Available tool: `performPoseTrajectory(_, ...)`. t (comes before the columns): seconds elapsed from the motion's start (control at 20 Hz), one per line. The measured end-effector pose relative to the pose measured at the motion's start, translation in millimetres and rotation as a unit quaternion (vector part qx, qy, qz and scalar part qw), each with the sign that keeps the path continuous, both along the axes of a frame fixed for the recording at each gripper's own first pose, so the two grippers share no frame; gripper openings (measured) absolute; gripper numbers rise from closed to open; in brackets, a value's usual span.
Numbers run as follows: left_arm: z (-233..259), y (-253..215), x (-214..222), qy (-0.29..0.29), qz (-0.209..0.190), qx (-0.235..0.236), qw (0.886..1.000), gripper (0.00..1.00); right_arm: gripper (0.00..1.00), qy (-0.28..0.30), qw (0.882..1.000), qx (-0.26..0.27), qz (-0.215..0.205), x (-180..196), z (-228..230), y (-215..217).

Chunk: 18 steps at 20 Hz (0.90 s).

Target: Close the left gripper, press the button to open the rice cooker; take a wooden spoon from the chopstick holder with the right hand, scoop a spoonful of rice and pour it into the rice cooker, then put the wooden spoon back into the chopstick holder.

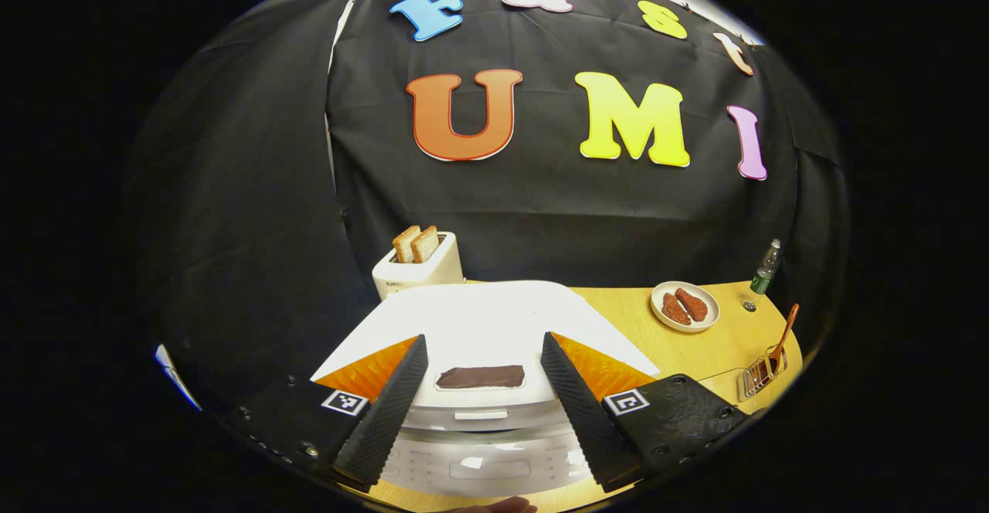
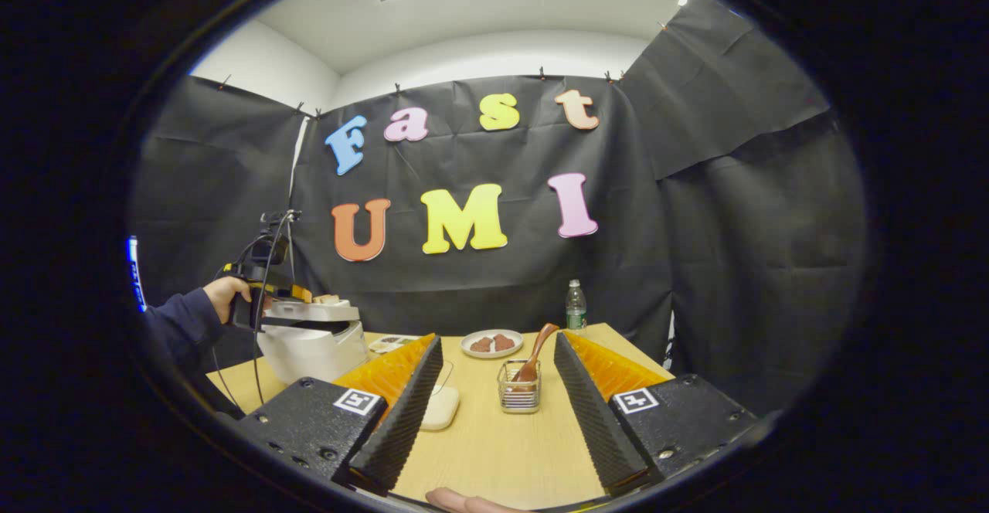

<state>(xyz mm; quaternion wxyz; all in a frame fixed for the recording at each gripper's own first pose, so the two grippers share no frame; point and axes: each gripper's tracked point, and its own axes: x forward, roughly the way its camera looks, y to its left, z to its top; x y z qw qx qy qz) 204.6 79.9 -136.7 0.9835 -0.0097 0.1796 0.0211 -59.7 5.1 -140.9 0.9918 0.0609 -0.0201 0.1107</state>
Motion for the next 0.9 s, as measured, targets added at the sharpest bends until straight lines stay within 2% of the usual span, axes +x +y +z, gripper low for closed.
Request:
performPoseTrajectory(0.3, -32.6, -1.1, -18.4, 0.025, -0.002, 0.004, 1.000, 0.96, 0.93, -0.019, 0.999, -0.034, 0.011, -16.2, -4.0, 18.3)
performPoseTrajectory(0.45, -33.6, -1.3, -25.1, 0.017, 0.000, -0.003, 1.000, 0.96, 0.93, -0.020, 0.998, -0.048, 0.023, -14.8, -7.9, 38.0)
performPoseTrajectory(0.6, -38.8, -1.2, -25.8, 0.016, -0.001, 0.003, 1.000, 0.96, 0.94, -0.018, 0.998, -0.062, 0.015, 3.4, -2.0, 46.0)
performPoseTrajectory(0.9, -42.3, -2.1, -23.8, 0.020, 0.008, 0.002, 1.000, 0.98, 0.94, -0.030, 0.996, -0.070, 0.045, 26.8, 7.7, 74.9)
